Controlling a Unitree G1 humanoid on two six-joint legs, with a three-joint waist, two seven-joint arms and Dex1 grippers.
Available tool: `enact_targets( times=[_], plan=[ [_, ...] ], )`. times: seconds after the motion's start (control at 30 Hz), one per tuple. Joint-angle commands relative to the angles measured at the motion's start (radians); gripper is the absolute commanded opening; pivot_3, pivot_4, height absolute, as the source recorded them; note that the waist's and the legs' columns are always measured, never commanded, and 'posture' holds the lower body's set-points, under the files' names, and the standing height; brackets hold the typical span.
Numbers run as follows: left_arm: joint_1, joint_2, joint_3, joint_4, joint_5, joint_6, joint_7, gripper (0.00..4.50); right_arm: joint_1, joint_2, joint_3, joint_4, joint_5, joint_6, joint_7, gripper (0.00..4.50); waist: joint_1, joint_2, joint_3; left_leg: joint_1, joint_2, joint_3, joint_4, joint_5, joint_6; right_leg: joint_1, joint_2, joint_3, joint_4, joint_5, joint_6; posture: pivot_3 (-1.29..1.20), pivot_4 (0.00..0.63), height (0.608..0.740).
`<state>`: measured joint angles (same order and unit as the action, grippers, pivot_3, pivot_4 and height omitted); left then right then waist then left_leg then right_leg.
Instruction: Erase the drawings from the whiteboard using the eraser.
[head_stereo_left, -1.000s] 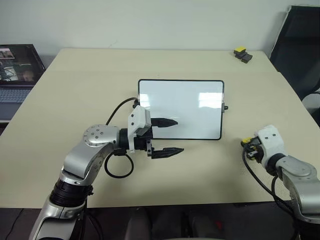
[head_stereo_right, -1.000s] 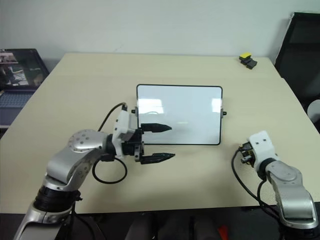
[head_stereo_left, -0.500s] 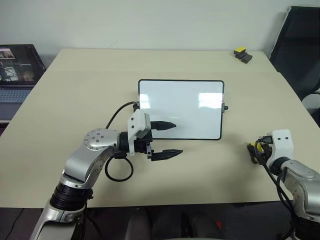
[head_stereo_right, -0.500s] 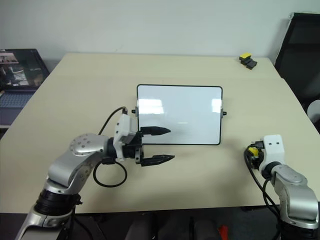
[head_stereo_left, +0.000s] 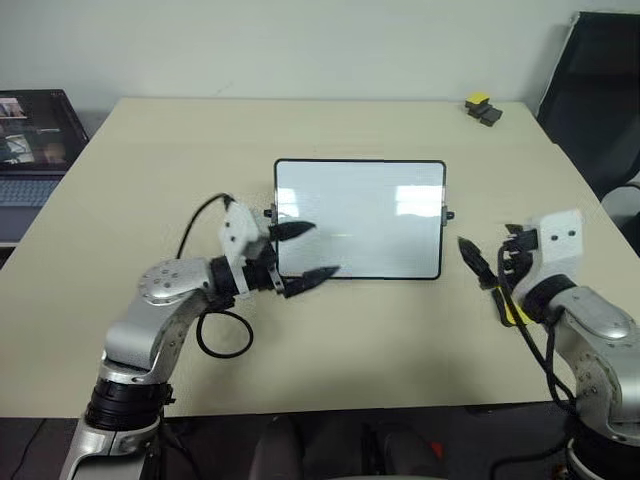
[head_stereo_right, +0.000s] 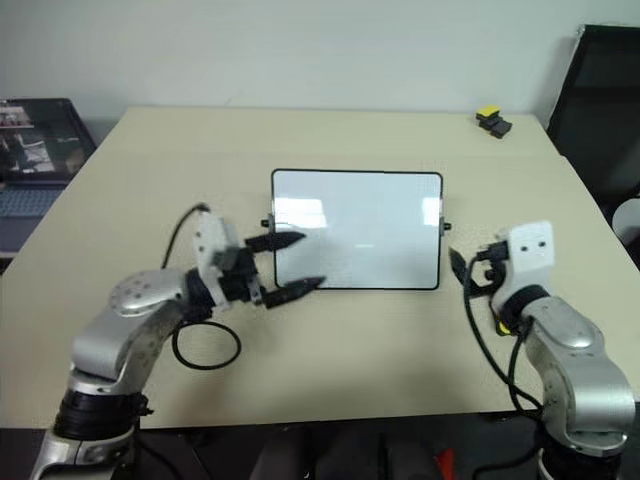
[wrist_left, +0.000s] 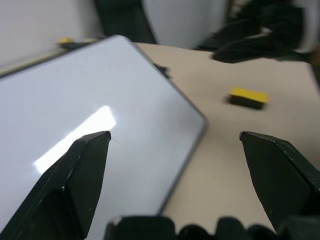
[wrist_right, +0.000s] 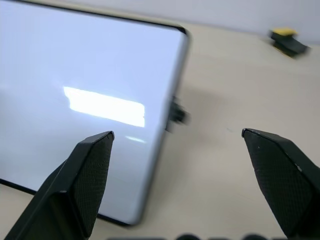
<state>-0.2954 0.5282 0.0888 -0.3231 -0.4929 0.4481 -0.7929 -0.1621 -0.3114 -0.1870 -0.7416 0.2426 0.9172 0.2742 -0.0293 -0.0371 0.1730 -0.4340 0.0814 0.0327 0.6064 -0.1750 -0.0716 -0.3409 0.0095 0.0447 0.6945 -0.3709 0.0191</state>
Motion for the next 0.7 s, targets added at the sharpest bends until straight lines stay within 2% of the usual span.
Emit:
enact_targets(
  times=[0.03, 0.17, 0.23, 0.33, 0.53, 0.7],
  plan=[
    [0.066, -0.065, 0.075, -0.100, -0.004, -0.040, 0.136, 4.50, 0.083, 0.038, 0.103, 0.034, -0.061, -0.242, -0.013, 4.46, 0.004, 0.000, 0.000, -0.001, -0.001, 0.000, 0.000, 0.000, 0.000, 0.000, -0.001, 0.000, -0.001, 0.000, 0.000, 0.00, 0.150, 0.740],
    [0.225, -0.163, 0.142, -0.173, 0.058, -0.121, 0.289, 4.50, 0.271, 0.102, 0.177, 0.117, -0.113, -0.586, -0.005, 4.46, 0.003, 0.000, -0.001, -0.001, -0.001, 0.000, 0.000, 0.000, 0.000, 0.001, -0.002, 0.000, -0.003, 0.000, 0.000, 0.00, 0.150, 0.740],
    [0.342, -0.203, 0.158, -0.172, 0.154, -0.255, 0.333, 4.50, 0.386, 0.143, 0.192, 0.170, -0.081, -0.833, 0.061, 4.46, 0.002, 0.000, -0.001, 0.000, 0.000, 0.000, 0.000, -0.001, 0.000, 0.003, -0.002, 0.000, -0.004, 0.000, 0.000, 0.00, 0.150, 0.740],
    [0.482, -0.261, 0.184, -0.120, 0.264, -0.429, 0.404, 4.50, 0.518, 0.159, 0.206, 0.257, -0.056, -1.068, 0.140, 4.46, -0.003, 0.000, -0.001, 0.002, 0.000, 0.000, -0.001, -0.001, 0.000, 0.004, -0.002, 0.000, -0.005, 0.000, 0.000, 0.00, 0.150, 0.740],
    [0.585, -0.314, 0.195, -0.101, 0.300, -0.522, 0.466, 4.50, 0.534, 0.142, 0.185, 0.415, -0.053, -1.198, 0.157, 4.46, -0.001, -0.001, -0.001, 0.007, 0.001, 0.000, 0.000, 0.000, 0.003, 0.007, -0.005, -0.002, -0.004, 0.000, 0.001, 0.00, 0.150, 0.740],
    [0.572, -0.319, 0.210, -0.117, 0.311, -0.517, 0.525, 4.50, 0.518, 0.112, 0.186, 0.488, -0.021, -1.208, 0.195, 4.46, 0.001, -0.002, -0.002, 0.012, 0.001, 0.000, 0.000, 0.000, 0.003, 0.008, -0.007, -0.001, -0.003, 0.000, 0.001, 0.00, 0.150, 0.740]
  ],
)
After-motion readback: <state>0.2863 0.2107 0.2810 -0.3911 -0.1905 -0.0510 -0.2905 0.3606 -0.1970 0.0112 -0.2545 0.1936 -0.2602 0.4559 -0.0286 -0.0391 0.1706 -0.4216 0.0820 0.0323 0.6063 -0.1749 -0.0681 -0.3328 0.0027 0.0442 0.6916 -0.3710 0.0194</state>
